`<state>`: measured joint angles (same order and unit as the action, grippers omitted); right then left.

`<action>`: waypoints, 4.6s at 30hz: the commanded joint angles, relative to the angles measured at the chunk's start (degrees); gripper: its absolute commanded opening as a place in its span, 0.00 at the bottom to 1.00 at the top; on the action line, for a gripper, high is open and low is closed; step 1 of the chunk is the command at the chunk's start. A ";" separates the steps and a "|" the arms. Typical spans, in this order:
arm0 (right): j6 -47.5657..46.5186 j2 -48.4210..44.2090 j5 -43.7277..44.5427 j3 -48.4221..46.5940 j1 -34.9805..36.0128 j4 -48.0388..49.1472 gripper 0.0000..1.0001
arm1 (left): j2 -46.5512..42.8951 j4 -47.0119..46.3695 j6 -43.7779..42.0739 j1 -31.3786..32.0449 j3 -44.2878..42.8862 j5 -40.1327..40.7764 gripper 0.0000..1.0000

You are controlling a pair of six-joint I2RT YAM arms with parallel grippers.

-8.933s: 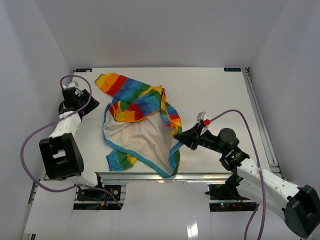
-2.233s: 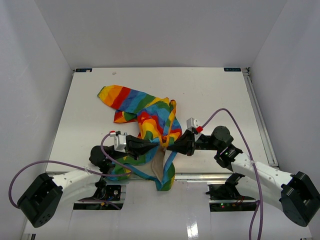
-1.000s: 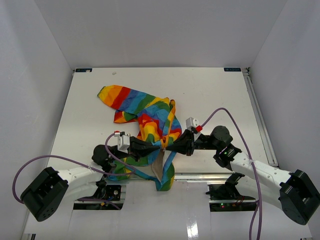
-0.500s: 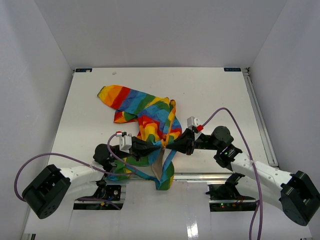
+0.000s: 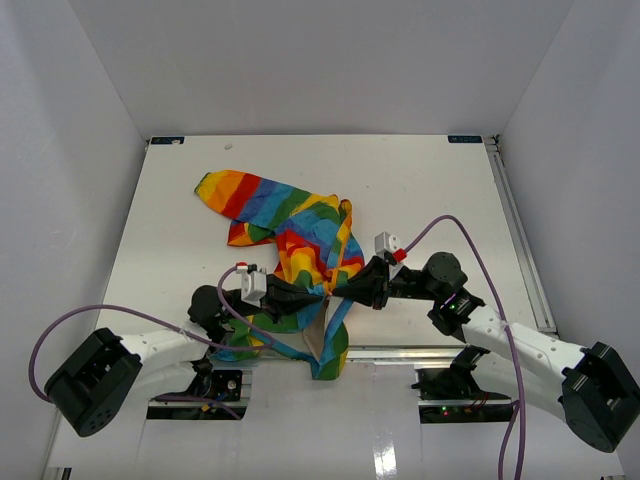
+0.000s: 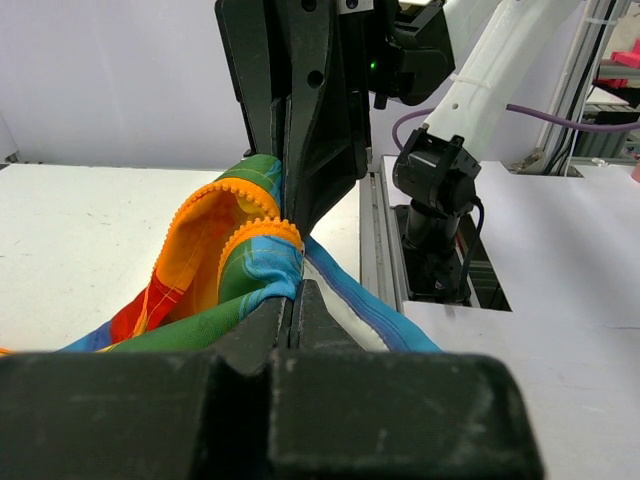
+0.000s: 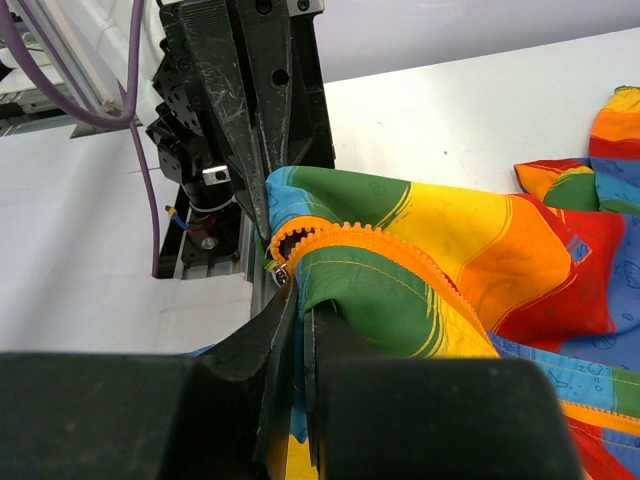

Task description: Zip up the jacket

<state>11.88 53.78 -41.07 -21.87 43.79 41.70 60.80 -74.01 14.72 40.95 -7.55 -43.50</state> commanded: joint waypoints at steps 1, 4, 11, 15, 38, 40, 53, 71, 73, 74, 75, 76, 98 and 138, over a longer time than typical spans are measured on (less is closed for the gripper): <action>0.43 -2.01 1.69 -2.39 0.24 3.48 0.08 | -1.73 6.25 -2.32 0.01 -1.86 -2.55 0.00; 0.43 -2.39 1.91 -2.53 0.24 3.29 0.08 | -2.92 10.32 -3.98 -0.01 -2.74 -0.38 0.00; -0.70 -3.15 2.81 -2.77 0.27 0.58 0.08 | -6.55 20.92 -8.09 0.01 -4.56 5.77 0.00; -2.08 -1.92 2.36 -4.08 0.32 -2.47 0.08 | -7.72 23.19 -8.92 0.01 -5.27 6.35 0.00; -1.60 1.18 0.78 -3.88 0.77 -0.83 0.08 | -3.48 10.91 -0.20 0.01 -3.91 3.02 0.43; -1.50 1.24 0.91 -3.86 0.78 -0.72 0.08 | -2.92 9.76 -0.10 0.00 -3.91 2.27 0.33; -0.22 0.77 1.46 -7.03 0.86 -4.60 0.08 | -9.47 32.53 -5.82 0.13 -9.30 6.27 0.00; -6.47 1.28 1.30 -14.39 -0.38 -17.01 0.08 | -7.94 37.44 -9.94 0.67 -9.41 -0.81 0.00; -6.42 1.30 1.49 -14.78 -1.12 -17.51 0.08 | -7.91 37.29 -10.18 0.64 -9.29 -1.84 0.00; -6.38 1.22 1.70 -14.78 -1.29 -17.47 0.08 | -7.42 37.33 -10.26 0.68 -9.45 -2.37 0.00; -6.33 1.15 1.89 -14.79 -1.45 -17.44 0.08 | -6.95 37.29 -10.32 0.71 -9.58 -2.95 0.00; -6.28 1.15 2.05 -14.84 -1.61 -17.44 0.08 | -6.54 36.94 -10.27 0.71 -9.53 -3.71 0.00; -3.89 -1.30 5.08 -16.27 -3.62 -15.86 0.08 | -2.39 44.62 -12.85 0.71 -12.47 -1.69 0.00; 2.72 2.38 1.67 -13.34 -4.23 -5.20 0.08 | -0.55 49.09 -13.59 1.77 -14.69 8.01 0.10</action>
<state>11.60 57.63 -34.89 -34.74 39.35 17.46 61.16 -31.88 -1.19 41.87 -24.89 -37.13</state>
